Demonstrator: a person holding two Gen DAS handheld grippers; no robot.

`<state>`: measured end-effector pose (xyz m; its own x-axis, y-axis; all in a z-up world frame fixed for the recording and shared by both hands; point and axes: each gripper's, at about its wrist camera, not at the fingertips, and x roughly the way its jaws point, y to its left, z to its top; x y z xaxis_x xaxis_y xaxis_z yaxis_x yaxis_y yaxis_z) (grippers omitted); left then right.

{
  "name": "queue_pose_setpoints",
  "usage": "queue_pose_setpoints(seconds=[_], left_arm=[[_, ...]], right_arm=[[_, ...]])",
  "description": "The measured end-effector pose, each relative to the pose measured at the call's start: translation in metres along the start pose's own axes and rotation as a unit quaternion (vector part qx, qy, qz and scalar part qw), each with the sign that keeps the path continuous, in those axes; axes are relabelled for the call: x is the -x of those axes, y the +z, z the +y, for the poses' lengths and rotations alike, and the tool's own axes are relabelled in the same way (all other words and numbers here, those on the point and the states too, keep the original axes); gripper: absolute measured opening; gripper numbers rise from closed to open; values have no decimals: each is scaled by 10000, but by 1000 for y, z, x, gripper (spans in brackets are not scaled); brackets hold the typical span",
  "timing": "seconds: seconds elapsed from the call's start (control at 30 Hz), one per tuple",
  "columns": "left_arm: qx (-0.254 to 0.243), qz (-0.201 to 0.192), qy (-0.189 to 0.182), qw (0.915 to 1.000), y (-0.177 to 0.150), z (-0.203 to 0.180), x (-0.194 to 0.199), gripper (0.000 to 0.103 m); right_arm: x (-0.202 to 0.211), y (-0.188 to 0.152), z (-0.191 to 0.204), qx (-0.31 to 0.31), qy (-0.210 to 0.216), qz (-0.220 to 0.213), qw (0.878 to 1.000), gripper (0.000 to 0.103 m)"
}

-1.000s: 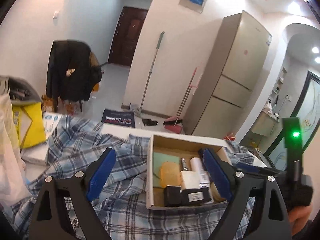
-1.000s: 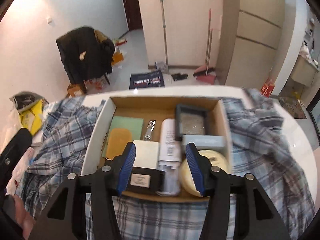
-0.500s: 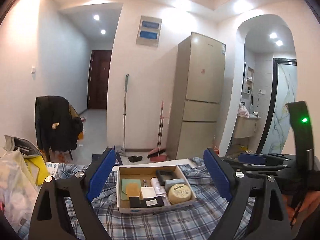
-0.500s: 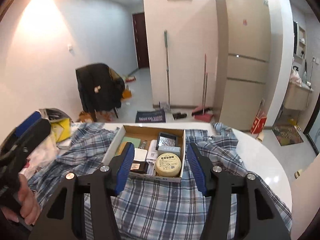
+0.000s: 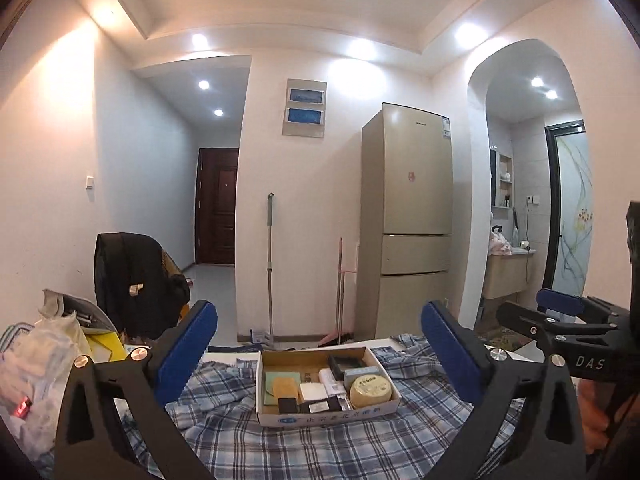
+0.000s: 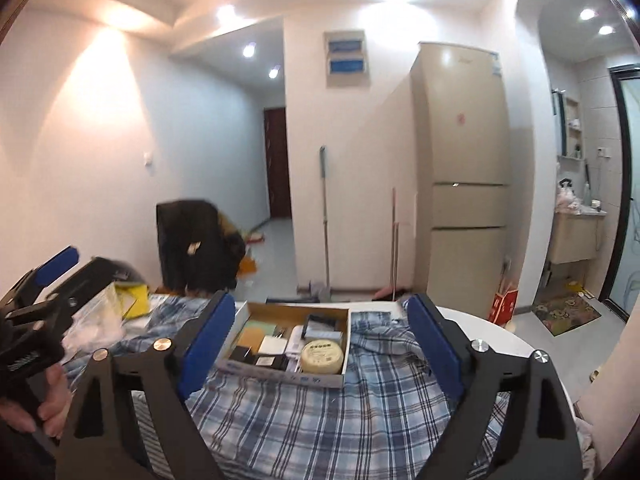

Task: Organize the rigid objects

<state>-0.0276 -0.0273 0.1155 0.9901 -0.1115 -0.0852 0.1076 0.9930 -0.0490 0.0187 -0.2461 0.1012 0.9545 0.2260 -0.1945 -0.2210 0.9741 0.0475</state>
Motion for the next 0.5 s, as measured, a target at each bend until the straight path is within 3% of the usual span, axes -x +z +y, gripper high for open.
queue_pose_setpoints(seconds=[0.07, 0.13, 0.27, 0.33, 0.4, 0.5], left_arm=[[9, -5, 4, 10000, -9, 0, 2, 103], [-37, -67, 50, 10000, -22, 0, 3, 103], [-343, -137, 266, 9990, -55, -9, -9, 103], [-387, -178, -1, 9991, -73, -10, -14, 103], [-528, -164, 103, 9984, -88, -11, -20, 103], [-558, -10, 75, 9984, -106, -7, -28, 103]], right_arm=[[1, -15, -1, 150, -60, -374, 9992, 101], [-2, -31, 1, 334, -369, -488, 9976, 101], [-9, -58, -4, 176, -162, -636, 9977, 102], [-14, -75, -7, 177, -276, -842, 9959, 102], [-25, -90, -10, 123, -433, -716, 9964, 102], [-27, -95, -20, -78, -225, -530, 9983, 102]])
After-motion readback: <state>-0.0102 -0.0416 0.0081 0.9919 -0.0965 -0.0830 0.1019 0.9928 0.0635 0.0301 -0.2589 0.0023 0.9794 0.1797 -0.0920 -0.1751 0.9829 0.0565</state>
